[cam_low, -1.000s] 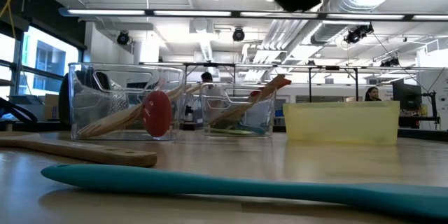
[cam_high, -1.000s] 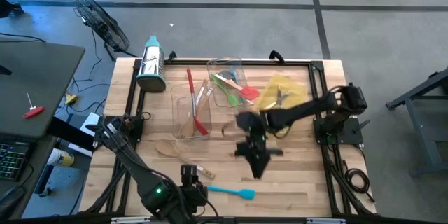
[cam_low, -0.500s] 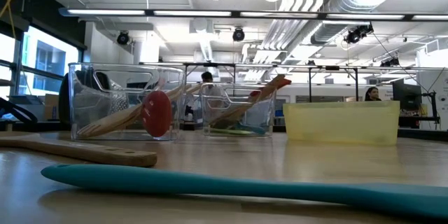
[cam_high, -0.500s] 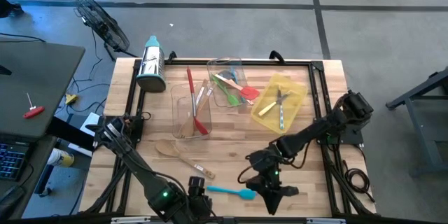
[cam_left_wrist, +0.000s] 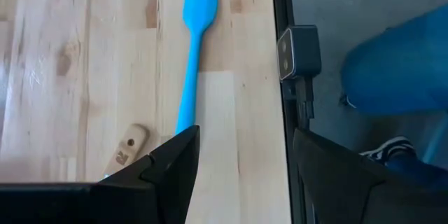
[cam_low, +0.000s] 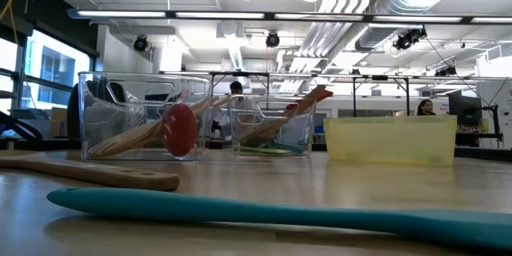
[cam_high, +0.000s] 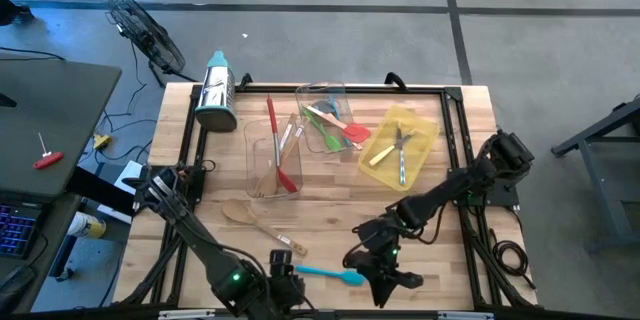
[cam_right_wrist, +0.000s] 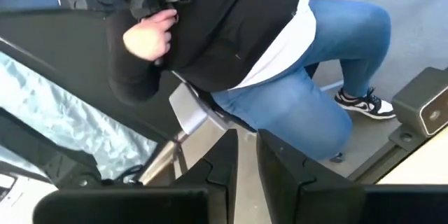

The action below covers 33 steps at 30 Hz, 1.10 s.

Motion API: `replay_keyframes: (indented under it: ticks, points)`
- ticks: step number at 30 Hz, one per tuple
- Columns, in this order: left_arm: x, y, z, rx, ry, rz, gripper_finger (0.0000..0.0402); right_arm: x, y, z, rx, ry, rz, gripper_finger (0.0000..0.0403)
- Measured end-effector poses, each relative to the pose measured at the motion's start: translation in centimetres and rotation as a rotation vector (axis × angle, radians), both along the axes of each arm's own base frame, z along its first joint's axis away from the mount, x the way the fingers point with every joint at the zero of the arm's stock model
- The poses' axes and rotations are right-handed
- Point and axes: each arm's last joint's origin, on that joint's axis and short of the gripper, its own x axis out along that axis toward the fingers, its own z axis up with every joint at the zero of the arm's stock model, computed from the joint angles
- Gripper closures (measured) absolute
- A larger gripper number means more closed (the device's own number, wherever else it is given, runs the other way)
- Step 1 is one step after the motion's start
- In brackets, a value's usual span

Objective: Pick & Place Kitchen Items
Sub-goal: Put the blue spatula into the top right transparent bin

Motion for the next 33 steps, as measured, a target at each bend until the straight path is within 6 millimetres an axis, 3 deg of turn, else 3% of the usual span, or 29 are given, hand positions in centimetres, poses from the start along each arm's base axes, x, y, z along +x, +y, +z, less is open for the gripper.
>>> replay_keyframes:
  ticks: [13,24,33]
  points:
    - [0.59,0.88,-0.12,0.000,0.045,-0.013,0.0174,-0.05,-0.25,-0.34,-0.030,-0.012,0.005,0.0357]
    - [0.89,0.49,-0.75,-0.022,0.050,0.000,0.0172,-0.01,-0.45,-0.58,-0.063,-0.043,-0.007,0.0357]
    - [0.85,0.57,-0.97,-0.017,0.065,0.017,0.0099,0.06,-0.48,-0.63,-0.079,-0.047,-0.032,0.0357]
